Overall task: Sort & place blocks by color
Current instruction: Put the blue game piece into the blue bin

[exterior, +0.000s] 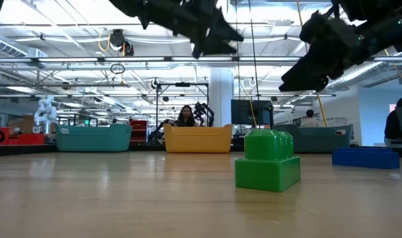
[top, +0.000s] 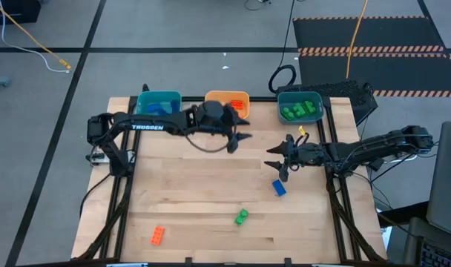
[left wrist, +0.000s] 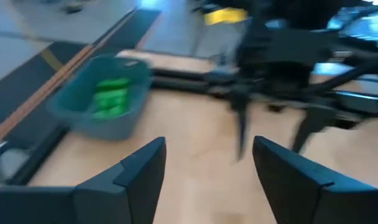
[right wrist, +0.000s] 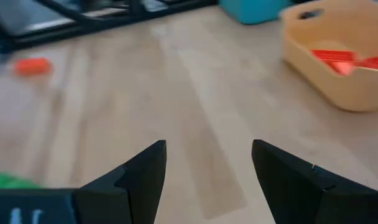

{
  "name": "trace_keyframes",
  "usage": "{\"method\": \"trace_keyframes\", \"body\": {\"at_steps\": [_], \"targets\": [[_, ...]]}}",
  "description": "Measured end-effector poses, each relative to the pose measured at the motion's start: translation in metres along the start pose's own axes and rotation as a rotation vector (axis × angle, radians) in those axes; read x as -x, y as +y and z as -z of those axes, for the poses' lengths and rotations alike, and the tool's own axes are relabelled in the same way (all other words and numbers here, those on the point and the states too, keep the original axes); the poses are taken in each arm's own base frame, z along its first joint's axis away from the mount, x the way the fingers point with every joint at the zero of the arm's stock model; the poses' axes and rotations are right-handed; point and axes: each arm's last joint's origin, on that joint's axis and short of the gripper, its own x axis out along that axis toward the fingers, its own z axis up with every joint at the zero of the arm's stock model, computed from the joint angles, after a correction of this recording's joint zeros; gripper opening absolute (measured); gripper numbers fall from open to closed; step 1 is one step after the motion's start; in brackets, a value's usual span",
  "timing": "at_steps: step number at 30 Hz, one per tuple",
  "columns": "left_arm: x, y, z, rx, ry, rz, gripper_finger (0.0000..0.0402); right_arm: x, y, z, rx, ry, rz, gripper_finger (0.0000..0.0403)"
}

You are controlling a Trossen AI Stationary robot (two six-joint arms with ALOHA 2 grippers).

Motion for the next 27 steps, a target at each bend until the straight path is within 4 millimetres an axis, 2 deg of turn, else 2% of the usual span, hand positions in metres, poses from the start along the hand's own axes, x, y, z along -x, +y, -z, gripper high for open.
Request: {"method": "trace_keyframes", "body": {"at_steps": [3,6,10,13,17,19,22,25,27], "targets": [[-0.002,-0.017,-0.002,-0.011,-0.024,0.049,0.0226,0.002,0.002,-0.002,-0.024,-0.003,-0.080,0.0231],[-0.002,-0.027,-0.002,0.000,-0.021,0.070,0.0214,0.002,0.005,-0.001,-0.091,0.028,-0.170,0.0231],[-0.003,-0.044,-0.004,0.002,-0.087,0.121,0.0199,0.001,0.008,0.002,-0.110,0.063,-0.199,0.0231],[-0.003,-0.060,0.003,-0.004,-0.143,0.171,0.0191,0.000,0.012,0.004,-0.091,0.080,-0.211,0.0231],[0.013,-0.083,0.009,-0.014,-0.219,0.211,0.0181,0.001,0.024,0.006,-0.073,0.074,-0.270,0.0231],[0.022,-0.092,0.019,0.001,-0.255,0.204,0.0175,0.002,0.031,0.008,-0.083,0.066,-0.286,0.0231],[0.033,-0.104,0.034,0.001,-0.343,0.184,0.0167,0.003,0.041,0.014,-0.079,0.076,-0.261,0.0231],[0.048,-0.112,0.040,0.043,-0.500,0.160,0.0159,0.002,0.048,0.022,-0.097,0.099,-0.221,0.0231],[0.053,-0.119,0.049,0.056,-0.545,0.182,0.0155,0.001,0.050,0.024,-0.132,0.123,-0.197,0.0231]]}}
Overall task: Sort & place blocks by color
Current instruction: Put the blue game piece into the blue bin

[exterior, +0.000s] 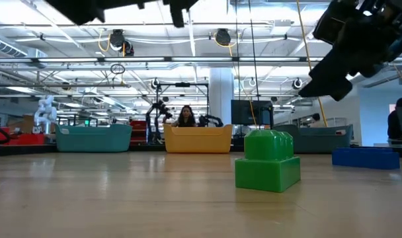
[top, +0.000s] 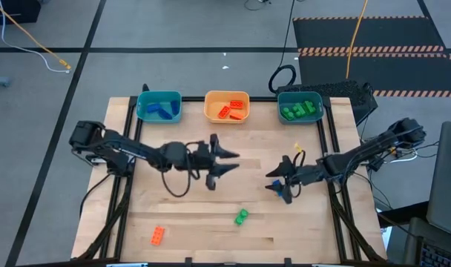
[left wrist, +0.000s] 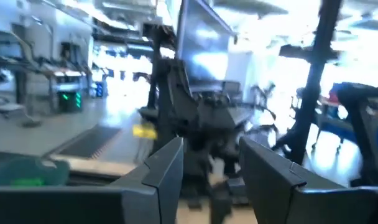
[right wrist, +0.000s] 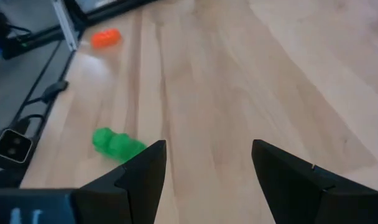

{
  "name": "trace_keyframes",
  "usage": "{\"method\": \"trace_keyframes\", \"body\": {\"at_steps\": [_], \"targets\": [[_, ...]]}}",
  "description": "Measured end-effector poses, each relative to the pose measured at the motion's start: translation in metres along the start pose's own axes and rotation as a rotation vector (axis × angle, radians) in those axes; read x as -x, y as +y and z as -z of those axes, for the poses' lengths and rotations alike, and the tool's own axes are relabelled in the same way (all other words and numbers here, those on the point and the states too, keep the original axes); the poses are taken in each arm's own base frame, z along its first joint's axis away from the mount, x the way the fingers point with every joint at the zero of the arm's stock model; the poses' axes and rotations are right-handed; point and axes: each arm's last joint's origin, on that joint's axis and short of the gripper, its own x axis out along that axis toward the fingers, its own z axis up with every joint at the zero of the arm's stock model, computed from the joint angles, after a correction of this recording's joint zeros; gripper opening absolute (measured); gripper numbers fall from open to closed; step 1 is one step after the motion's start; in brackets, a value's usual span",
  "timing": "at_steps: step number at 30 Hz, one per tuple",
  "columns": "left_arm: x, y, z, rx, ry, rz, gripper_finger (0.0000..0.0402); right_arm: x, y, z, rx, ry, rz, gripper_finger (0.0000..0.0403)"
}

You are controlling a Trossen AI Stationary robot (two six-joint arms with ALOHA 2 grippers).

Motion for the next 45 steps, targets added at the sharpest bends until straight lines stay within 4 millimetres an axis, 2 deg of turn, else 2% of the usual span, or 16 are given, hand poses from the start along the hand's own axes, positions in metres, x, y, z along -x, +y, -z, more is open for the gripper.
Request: {"method": "trace_keyframes", "body": {"at_steps": [3,6,10,18,24,33,45], "targets": [[0.008,-0.009,0.013,0.000,0.051,0.031,0.0152,-0.003,0.003,0.001,-0.023,0.062,0.032,0.0231],[0.013,-0.015,0.010,0.009,0.060,0.050,0.0152,-0.007,0.004,0.000,-0.022,0.147,0.092,0.0231],[0.017,-0.022,0.016,0.005,0.152,0.061,0.0152,-0.009,0.008,-0.004,-0.037,0.234,0.159,0.0231],[0.021,-0.026,0.017,-0.006,0.225,0.038,0.0152,-0.003,0.008,-0.007,-0.154,0.421,0.351,0.0231],[0.023,-0.025,0.023,-0.015,0.282,0.033,0.0152,-0.002,0.006,-0.001,-0.317,0.479,0.407,0.0231],[0.023,-0.025,0.023,-0.015,0.284,0.017,0.0152,-0.012,0.004,0.007,-0.307,0.511,0.448,0.0231],[0.023,-0.027,0.023,0.034,0.286,0.013,0.0152,-0.006,0.018,0.017,-0.301,0.514,0.435,0.0231]]}}
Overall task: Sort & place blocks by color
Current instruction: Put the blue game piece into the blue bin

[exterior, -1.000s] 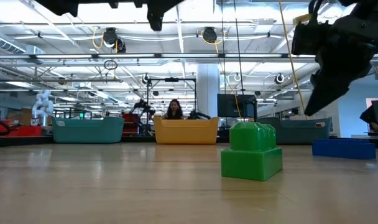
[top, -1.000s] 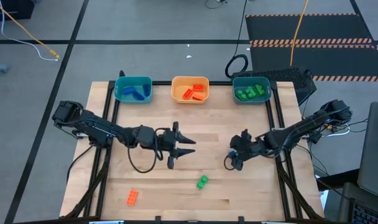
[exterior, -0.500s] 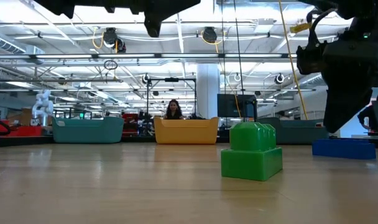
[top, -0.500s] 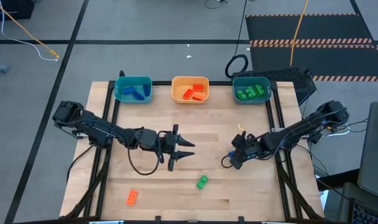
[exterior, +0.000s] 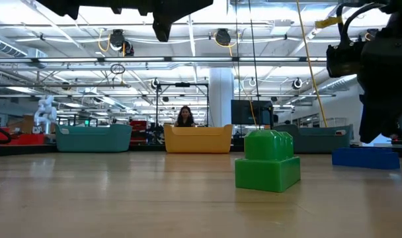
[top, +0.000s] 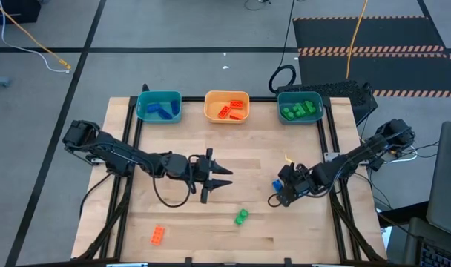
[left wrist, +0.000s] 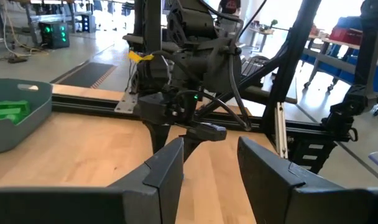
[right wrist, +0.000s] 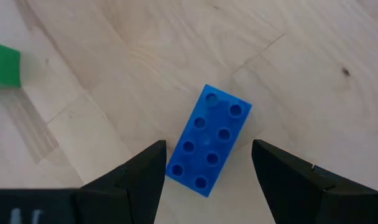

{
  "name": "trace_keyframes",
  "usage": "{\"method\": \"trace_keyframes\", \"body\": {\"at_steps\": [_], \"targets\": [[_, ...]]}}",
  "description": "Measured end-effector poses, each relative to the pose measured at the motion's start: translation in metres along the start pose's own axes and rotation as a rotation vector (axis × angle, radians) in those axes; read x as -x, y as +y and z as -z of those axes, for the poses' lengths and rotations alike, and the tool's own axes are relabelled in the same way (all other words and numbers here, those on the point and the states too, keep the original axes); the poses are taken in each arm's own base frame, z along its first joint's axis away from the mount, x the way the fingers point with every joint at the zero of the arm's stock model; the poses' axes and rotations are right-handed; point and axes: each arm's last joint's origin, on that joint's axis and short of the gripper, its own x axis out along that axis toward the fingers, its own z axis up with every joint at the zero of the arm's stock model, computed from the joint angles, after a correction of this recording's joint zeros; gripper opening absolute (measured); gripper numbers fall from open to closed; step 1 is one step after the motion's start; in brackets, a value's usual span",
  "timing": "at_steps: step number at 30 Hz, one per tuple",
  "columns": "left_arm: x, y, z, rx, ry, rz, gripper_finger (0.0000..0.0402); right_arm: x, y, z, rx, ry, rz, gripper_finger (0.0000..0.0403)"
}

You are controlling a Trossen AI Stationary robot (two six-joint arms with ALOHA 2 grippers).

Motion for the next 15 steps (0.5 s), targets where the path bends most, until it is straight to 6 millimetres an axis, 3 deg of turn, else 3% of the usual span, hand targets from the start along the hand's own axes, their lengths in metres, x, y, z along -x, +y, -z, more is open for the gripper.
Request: {"method": "trace_keyframes", "body": {"at_steps": [15], "targets": [[0.0002,-0.0013,-0.0001,-0.011,-0.002,0.004,0.0152,0.0016,-0.0039,0.0064,-0.033,-0.022,0.071,0.0192]]}}
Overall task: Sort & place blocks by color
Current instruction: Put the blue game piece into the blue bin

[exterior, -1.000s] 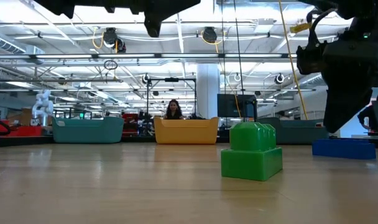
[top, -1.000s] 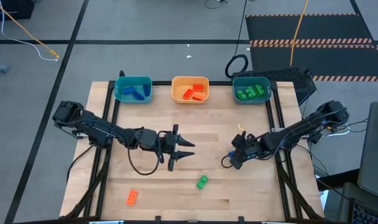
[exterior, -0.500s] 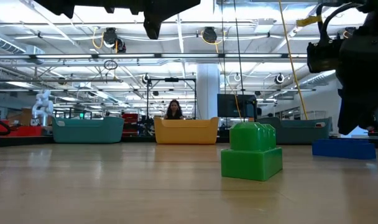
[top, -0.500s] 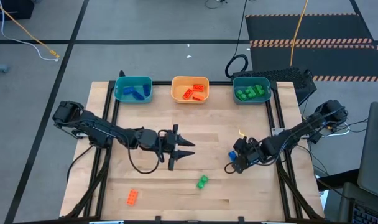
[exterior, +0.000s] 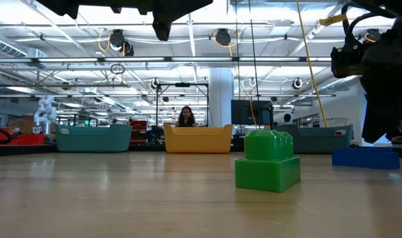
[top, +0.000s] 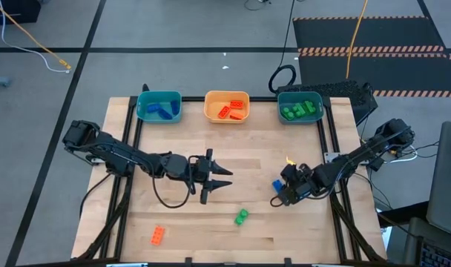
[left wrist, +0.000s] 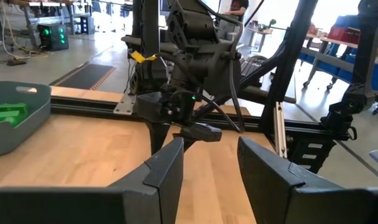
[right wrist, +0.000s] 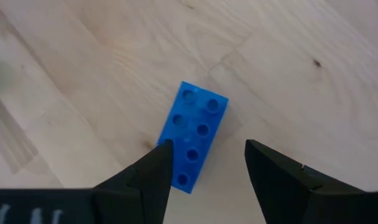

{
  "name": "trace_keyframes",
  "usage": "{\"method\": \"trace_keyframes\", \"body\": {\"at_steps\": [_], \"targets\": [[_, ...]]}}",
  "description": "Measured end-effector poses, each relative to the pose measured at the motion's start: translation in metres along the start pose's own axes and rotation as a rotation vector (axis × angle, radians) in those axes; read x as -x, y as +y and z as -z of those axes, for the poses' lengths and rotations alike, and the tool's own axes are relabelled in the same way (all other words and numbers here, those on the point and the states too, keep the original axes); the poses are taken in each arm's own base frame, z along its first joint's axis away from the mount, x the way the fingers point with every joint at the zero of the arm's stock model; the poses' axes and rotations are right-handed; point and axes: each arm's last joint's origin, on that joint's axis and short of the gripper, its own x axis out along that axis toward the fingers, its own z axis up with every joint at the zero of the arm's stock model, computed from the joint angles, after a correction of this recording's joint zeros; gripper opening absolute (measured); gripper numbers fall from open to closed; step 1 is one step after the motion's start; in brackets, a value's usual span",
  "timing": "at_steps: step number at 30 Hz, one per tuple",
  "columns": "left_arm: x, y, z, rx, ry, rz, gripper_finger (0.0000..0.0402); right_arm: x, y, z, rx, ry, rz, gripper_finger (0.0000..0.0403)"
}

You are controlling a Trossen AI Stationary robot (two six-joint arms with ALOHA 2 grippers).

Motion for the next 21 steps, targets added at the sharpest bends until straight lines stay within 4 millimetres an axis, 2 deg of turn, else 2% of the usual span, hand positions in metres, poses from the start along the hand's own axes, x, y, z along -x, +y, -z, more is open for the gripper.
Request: {"method": "trace_keyframes", "body": {"at_steps": [6,11,18,21], "targets": [[0.000,0.000,0.000,-0.023,0.000,0.000,0.0152,-0.001,-0.006,0.002,-0.035,0.022,0.048,0.0194],[0.000,0.000,0.000,-0.022,0.001,0.000,0.0152,-0.004,0.000,0.002,-0.087,0.002,-0.009,0.0199],[0.000,0.000,0.000,-0.018,0.003,0.000,0.0152,-0.014,0.009,0.001,0.021,-0.032,-0.024,0.0200],[0.000,0.000,0.000,-0.012,0.002,0.000,0.0152,-0.010,0.016,-0.003,0.054,-0.024,-0.012,0.0200]]}}
